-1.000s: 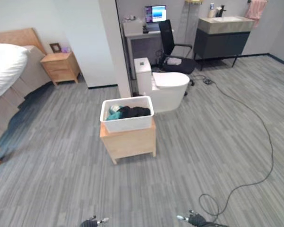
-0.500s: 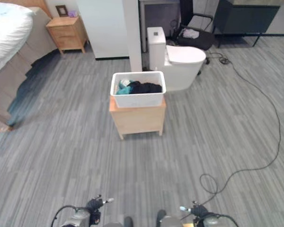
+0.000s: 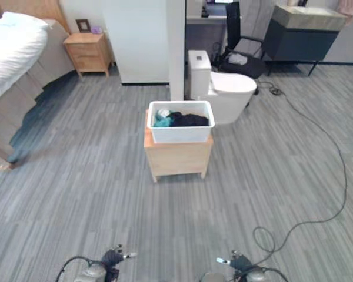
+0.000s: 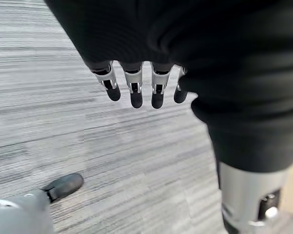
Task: Grab the laundry basket,head to the washer,open it,put in the laundry and shut it.
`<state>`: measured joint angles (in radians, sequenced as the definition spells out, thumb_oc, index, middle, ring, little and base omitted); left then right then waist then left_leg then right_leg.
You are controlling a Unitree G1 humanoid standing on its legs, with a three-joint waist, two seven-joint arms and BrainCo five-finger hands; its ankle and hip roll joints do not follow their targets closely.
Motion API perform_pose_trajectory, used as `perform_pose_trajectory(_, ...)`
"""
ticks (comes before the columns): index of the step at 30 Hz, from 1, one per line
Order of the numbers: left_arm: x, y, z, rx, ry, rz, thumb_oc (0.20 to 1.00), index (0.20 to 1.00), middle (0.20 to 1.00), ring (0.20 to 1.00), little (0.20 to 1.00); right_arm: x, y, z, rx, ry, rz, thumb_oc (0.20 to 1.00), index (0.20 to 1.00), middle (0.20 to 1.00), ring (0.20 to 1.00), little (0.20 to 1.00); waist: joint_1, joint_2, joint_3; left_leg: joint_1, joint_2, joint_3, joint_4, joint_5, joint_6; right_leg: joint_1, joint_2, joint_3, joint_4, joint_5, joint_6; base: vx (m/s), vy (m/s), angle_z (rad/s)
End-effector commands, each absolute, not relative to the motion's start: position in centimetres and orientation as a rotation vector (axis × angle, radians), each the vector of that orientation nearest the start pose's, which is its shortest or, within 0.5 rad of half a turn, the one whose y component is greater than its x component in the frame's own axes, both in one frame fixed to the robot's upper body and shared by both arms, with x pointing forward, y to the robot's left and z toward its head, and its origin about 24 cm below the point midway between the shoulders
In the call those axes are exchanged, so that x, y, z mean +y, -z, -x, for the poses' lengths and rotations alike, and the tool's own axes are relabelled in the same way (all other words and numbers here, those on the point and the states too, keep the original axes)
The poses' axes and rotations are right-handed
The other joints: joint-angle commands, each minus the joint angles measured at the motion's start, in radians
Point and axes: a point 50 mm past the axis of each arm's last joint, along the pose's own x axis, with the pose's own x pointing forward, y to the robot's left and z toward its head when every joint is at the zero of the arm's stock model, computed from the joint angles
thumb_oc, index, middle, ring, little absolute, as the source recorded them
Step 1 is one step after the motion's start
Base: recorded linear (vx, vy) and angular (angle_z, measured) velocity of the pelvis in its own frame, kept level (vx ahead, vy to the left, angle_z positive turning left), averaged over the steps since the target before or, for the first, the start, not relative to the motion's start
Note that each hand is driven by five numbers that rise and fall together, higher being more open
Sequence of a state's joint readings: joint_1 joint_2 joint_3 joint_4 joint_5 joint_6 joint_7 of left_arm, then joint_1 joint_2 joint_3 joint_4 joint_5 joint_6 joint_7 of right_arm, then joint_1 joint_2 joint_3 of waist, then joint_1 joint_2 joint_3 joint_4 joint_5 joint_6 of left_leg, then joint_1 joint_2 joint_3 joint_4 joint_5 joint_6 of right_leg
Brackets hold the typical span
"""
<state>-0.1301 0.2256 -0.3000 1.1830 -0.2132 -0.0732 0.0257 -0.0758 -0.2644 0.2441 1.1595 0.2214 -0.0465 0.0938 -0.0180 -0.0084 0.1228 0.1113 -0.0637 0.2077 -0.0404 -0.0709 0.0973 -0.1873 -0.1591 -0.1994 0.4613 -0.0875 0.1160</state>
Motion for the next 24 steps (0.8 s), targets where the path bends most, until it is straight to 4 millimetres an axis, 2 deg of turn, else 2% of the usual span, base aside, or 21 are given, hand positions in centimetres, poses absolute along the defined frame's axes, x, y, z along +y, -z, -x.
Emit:
perform_pose_trajectory(1,20.0,13.8,-17.3,0.926,0.038,-0.248,1.0,1.0,1.0,1.0,1.0,-22.9,14.3,-14.1,1.001,-0.007,0.12,1.0,1.0,1.0,1.0,1.0,-0.019,-0.002,0.0,-0.017,-0.012,-0.076,0.046,-0.02,-0.012,0.018,0.053,0.071,-0.049,0.135,0.037,0.15,0.011,-0.04)
perform_pose_trajectory(3,20.3,13.6,-17.7,0.926,0.028,-0.266,1.0,1.0,1.0,1.0,1.0,-22.8,14.3,-14.4,1.004,-0.028,0.142,1.0,1.0,1.0,1.0,1.0,-0.01,-0.013,0.0,0.001,-0.018,-0.06,0.026,-0.032,-0.02,0.002,0.026,-0.021,-0.184,0.145,0.031,0.21,-0.037,0.03)
perform_pose_trajectory(4,20.4,13.7,-17.7,0.936,0.026,-0.273,1.0,1.0,1.0,1.0,1.0,-22.7,14.3,-14.5,1.012,-0.05,0.161,1.0,1.0,1.0,1.0,1.0,-0.012,-0.028,0.0,0.016,-0.025,-0.063,0.024,-0.048,-0.028,-0.033,0.022,-0.058,-0.297,0.195,0.04,0.36,-0.098,-0.01)
perform_pose_trajectory(5,20.4,13.7,-17.7,0.944,0.024,-0.271,1.0,1.0,1.0,1.0,1.0,-22.5,14.3,-14.5,1.017,-0.056,0.164,1.0,1.0,1.0,1.0,1.0,-0.024,-0.038,0.003,0.035,-0.029,-0.071,0.027,-0.061,-0.038,-0.048,0.032,-0.055,-0.377,0.239,0.054,0.4,-0.106,-0.01)
perform_pose_trajectory(7,20.4,13.8,-17.6,0.955,0.019,-0.266,1.0,1.0,1.0,1.0,1.0,-22.5,14.4,-14.5,1.029,-0.049,0.162,1.0,1.0,1.0,1.0,1.0,-0.036,-0.041,0.002,0.069,-0.024,-0.083,0.033,-0.077,-0.054,-0.069,0.023,-0.068,-0.434,0.278,0.069,0.48,-0.103,0.01)
perform_pose_trajectory(8,20.4,13.9,-17.5,0.962,0.016,-0.268,1.0,1.0,1.0,1.0,1.0,-22.5,14.6,-13.9,1.043,-0.052,0.159,1.0,1.0,1.0,1.0,1.0,-0.05,-0.042,-0.005,0.098,-0.02,-0.103,0.041,-0.083,-0.061,-0.072,0.032,-0.031,-0.429,0.292,0.067,0.53,-0.126,0.17)
perform_pose_trajectory(11,20.1,14.2,-16.9,0.984,0.023,-0.263,1.0,1.0,1.0,1.0,1.0,-22.8,14.9,-12.9,1.077,-0.044,0.157,1.0,1.0,1.0,1.0,1.0,-0.056,-0.036,-0.035,0.13,-0.003,-0.119,0.058,-0.089,-0.078,-0.036,0.051,-0.038,-0.448,0.289,0.047,0.41,-0.141,0.68)
perform_pose_trajectory(13,20.3,14.4,-16.4,1.002,0.011,-0.251,1.0,1.0,1.0,1.0,1.0,-22.9,15.0,-12.6,1.089,-0.059,0.175,1.0,1.0,1.0,1.0,1.0,-0.063,-0.025,-0.057,0.123,0.024,-0.139,0.147,-0.047,-0.117,-0.013,0.084,-0.06,-0.409,0.244,0.013,0.44,-0.236,0.16)
perform_pose_trajectory(14,20.4,14.4,-16.4,1.004,0.008,-0.248,1.0,1.0,1.0,1.0,1.0,-23.0,14.9,-12.7,1.081,-0.073,0.189,1.0,1.0,1.0,1.0,1.0,-0.065,-0.024,-0.061,0.095,0.042,-0.136,0.259,0.008,-0.149,0.007,0.102,-0.066,-0.406,0.221,-0.01,0.38,-0.299,0.15)
perform_pose_trajectory(15,20.5,14.3,-16.7,0.993,0.014,-0.254,1.0,1.0,1.0,1.0,1.0,-23.4,14.6,-13.1,1.064,-0.077,0.204,1.0,1.0,1.0,1.0,1.0,-0.059,-0.037,-0.042,-0.015,0.08,-0.125,0.483,0.12,-0.197,0.064,0.118,-0.066,-0.428,0.193,-0.043,0.3,-0.338,0.25)
perform_pose_trajectory(16,20.8,13.9,-17.2,0.975,0.01,-0.261,1.0,1.0,1.0,1.0,1.0,-23.5,14.3,-13.6,1.04,-0.085,0.215,1.0,1.0,1.0,1.0,1.0,-0.052,-0.06,-0.021,-0.084,0.097,-0.117,0.595,0.19,-0.214,0.086,0.109,-0.07,-0.435,0.18,-0.062,0.18,-0.32,0.12)
perform_pose_trajectory(17,21.1,13.6,-17.9,0.955,0.003,-0.267,1.0,1.0,1.0,1.0,1.0,-23.5,14.0,-14.1,1.017,-0.093,0.224,1.0,1.0,1.0,1.0,1.0,-0.041,-0.071,0.003,-0.143,0.107,-0.111,0.684,0.196,-0.212,0.099,0.108,-0.078,-0.433,0.166,-0.077,0.22,-0.313,-0.01)
perform_pose_trajectory(18,21.6,12.7,-19.4,0.905,-0.022,-0.284,1.0,1.0,1.0,1.0,1.0,-23.5,13.5,-15.0,0.985,-0.131,0.276,1.0,1.0,1.0,1.0,1.0,-0.017,-0.087,0.044,-0.27,0.189,-0.017,0.634,0.156,-0.185,0.148,0.104,-0.097,-0.443,0.127,-0.084,0.26,-0.23,-0.02)
perform_pose_trajectory(19,21.7,12.5,-19.8,0.897,-0.024,-0.293,1.0,1.0,1.0,1.0,1.0,-23.6,13.5,-15.0,0.983,-0.143,0.295,1.0,1.0,1.0,1.0,1.0,-0.014,-0.093,0.047,-0.292,0.221,0.016,0.594,0.142,-0.183,0.167,0.097,-0.109,-0.451,0.119,-0.077,0.44,-0.072,0.36)
perform_pose_trajectory(20,21.9,12.3,-20.1,0.884,-0.03,-0.301,1.0,1.0,1.0,1.0,1.0,-23.5,13.3,-14.9,0.966,-0.166,0.323,1.0,1.0,1.0,1.0,1.0,-0.008,-0.088,0.042,-0.275,0.256,0.053,0.364,0.14,-0.183,0.194,0.082,-0.122,-0.465,0.109,-0.052,0.38,0.147,0.33)
perform_pose_trajectory(22,22.2,12.3,-19.9,0.882,-0.047,-0.307,1.0,1.0,1.0,1.0,1.0,-23.3,13.0,-15.2,0.934,-0.201,0.354,1.0,1.0,1.0,1.0,1.0,0.002,-0.07,0.037,-0.269,0.242,0.014,0.12,0.2,-0.201,0.214,0.085,-0.11,-0.474,0.094,-0.034,0.38,0.227,-0.12)
perform_pose_trajectory(23,22.4,12.4,-19.6,0.884,-0.057,-0.301,1.0,1.0,1.0,1.0,1.0,-23.4,12.8,-15.3,0.921,-0.218,0.372,1.0,1.0,1.0,1.0,1.0,0.003,-0.062,0.03,-0.278,0.259,-0.002,0.027,0.242,-0.216,0.235,0.084,-0.103,-0.483,0.081,-0.024,0.25,0.148,-0.51)
perform_pose_trajectory(24,22.4,12.4,-19.6,0.884,-0.057,-0.301,1.0,1.0,1.0,1.0,1.0,-23.4,12.8,-15.3,0.921,-0.218,0.372,1.0,1.0,1.0,1.0,1.0,0.002,-0.061,0.028,-0.278,0.259,-0.003,0.023,0.246,-0.216,0.233,0.084,-0.104,-0.483,0.082,-0.025,0.6,0.413,-0.34)
